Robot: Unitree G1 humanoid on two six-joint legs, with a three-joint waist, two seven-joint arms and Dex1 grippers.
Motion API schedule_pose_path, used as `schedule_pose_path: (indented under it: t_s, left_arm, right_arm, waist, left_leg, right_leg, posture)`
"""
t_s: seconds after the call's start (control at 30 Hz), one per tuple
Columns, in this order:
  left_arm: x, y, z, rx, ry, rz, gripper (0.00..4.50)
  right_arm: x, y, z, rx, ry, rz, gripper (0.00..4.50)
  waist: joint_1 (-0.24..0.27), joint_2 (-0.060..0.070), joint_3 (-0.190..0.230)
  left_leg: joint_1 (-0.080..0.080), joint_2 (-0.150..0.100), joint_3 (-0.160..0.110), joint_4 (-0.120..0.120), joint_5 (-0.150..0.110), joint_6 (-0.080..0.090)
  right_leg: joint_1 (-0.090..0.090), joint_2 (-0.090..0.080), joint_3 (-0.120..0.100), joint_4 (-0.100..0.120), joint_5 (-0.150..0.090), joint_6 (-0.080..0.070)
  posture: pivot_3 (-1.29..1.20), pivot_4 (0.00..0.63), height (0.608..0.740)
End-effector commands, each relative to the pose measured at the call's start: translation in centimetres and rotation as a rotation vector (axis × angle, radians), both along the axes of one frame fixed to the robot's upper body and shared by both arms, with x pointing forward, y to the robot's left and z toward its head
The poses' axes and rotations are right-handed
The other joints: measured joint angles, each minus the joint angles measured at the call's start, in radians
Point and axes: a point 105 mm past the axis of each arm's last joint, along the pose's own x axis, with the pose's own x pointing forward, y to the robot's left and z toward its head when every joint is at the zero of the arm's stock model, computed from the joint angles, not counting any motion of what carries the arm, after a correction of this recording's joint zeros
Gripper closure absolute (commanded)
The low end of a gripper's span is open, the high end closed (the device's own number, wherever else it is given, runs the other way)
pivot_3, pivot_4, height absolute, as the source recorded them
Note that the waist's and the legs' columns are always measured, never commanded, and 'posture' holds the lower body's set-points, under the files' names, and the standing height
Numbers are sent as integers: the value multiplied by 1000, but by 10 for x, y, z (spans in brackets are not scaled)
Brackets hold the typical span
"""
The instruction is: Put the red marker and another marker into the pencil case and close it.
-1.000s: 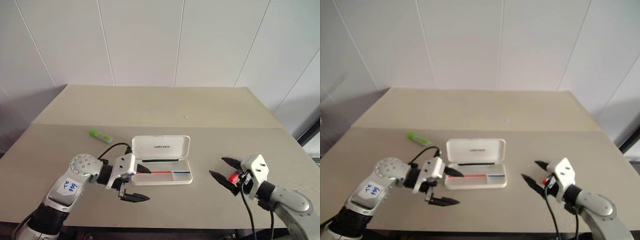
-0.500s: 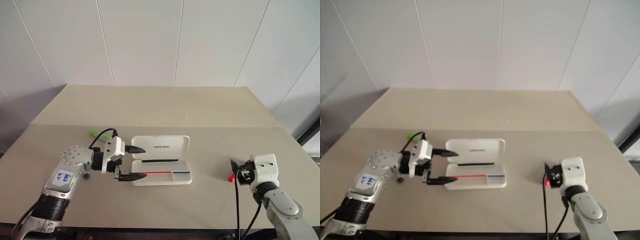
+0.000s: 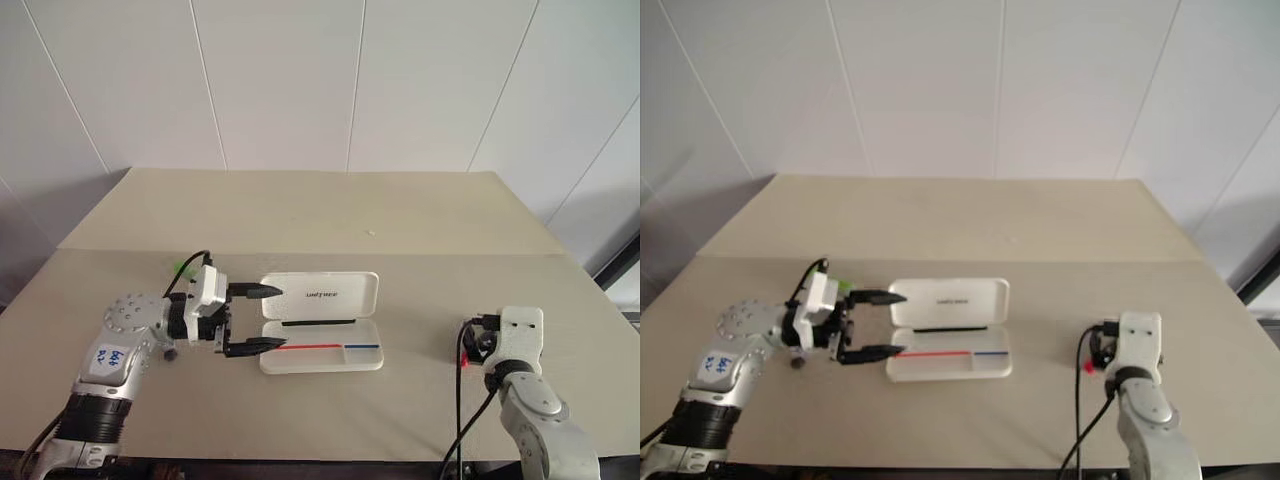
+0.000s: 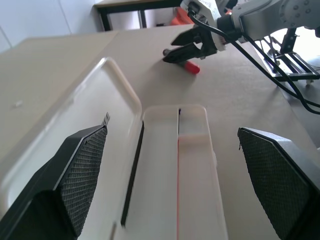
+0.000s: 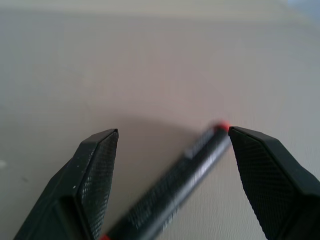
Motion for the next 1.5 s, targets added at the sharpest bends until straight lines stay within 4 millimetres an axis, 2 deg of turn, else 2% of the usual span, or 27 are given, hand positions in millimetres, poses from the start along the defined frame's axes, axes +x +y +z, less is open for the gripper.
schedule_pose_path:
  t_s: [0.03, 0.3, 0.4, 0.67, 0.8, 0.97, 1.1, 1.23, 1.43, 1.5]
  left_arm:
    - [-5, 6, 11, 1, -45, 9, 35]
    - [-6, 9, 10, 8, -48, 27, 35]
    - [-6, 8, 9, 7, -47, 28, 0]
    - [-5, 9, 9, 5, -50, 36, 0]
    - [-4, 11, 9, 2, -46, 37, 0]
    - [-4, 17, 7, 3, -38, 45, 0]
    - [-4, 24, 3, 14, -27, 62, 0]
    - [-5, 33, -2, 28, -10, 90, 0]
    - [-7, 47, -7, 39, 3, 117, 0]
    - [-9, 51, -8, 41, 4, 133, 0]
  right_arm:
    - [-4, -10, 5, -9, -1, -59, 0]
    - [-7, -9, -10, 49, 61, -106, 0]
    - [-8, -7, -14, 88, 72, -115, 585]
    - [-5, -7, -8, 98, 50, -95, 3109]
    - [4, -6, 10, 85, -12, -19, 3144]
    - [14, 15, 43, 34, -103, 241, 3144]
    - [17, 42, 66, -21, -142, 497, 3144]
    - [6, 81, 77, -119, -118, 838, 3144]
    - [-21, 133, 86, -220, -68, 1312, 3144]
    - [-21, 152, 92, -302, -83, 1442, 3144]
  waist:
    - [0, 0, 0]
    - [0, 0, 0]
    - [0, 0, 0]
    - [2, -1, -1]
    - [0, -1, 0]
    - [-4, 2, 1]
    - [-11, 3, 2]
    - [-14, 4, 2]
    - [-15, 3, 3]
    - [-19, 4, 3]
  left_leg:
    - [0, 0, 0, 0, 0, 0]
    - [0, 0, 0, 0, 0, 0]
    - [0, 0, 0, -1, 0, 0]
    - [0, 0, 0, -1, 0, 0]
    - [0, 0, 0, -1, 0, 0]
    - [0, 0, 0, -1, 0, 0]
    - [0, 1, 0, -2, 0, 0]
    - [0, 0, 0, -2, 0, 0]
    - [0, 1, 0, -2, 0, 0]
    - [0, 1, 0, -2, 0, 0]
  right_leg:
    - [0, 0, 0, 0, 0, 0]
    - [0, 0, 0, -1, 0, 0]
    - [0, 0, -1, -1, 0, 0]
    - [1, -1, -1, -1, 0, 0]
    - [1, 0, -1, -2, 0, 0]
    - [1, 0, -1, -2, 0, 0]
    - [0, 1, -1, -2, 0, 0]
    - [0, 0, -1, -3, -1, 0]
    - [0, 0, -1, -3, -1, 1]
    - [0, 0, -1, -4, -1, 1]
  posture:
    - [0, 150, 740]
    - [0, 150, 740]
    - [0, 150, 740]
    - [0, 150, 740]
    - [0, 150, 740]
    - [0, 150, 740]
    - [0, 150, 740]
    - [0, 150, 740]
    - [0, 150, 740]
    - [0, 150, 740]
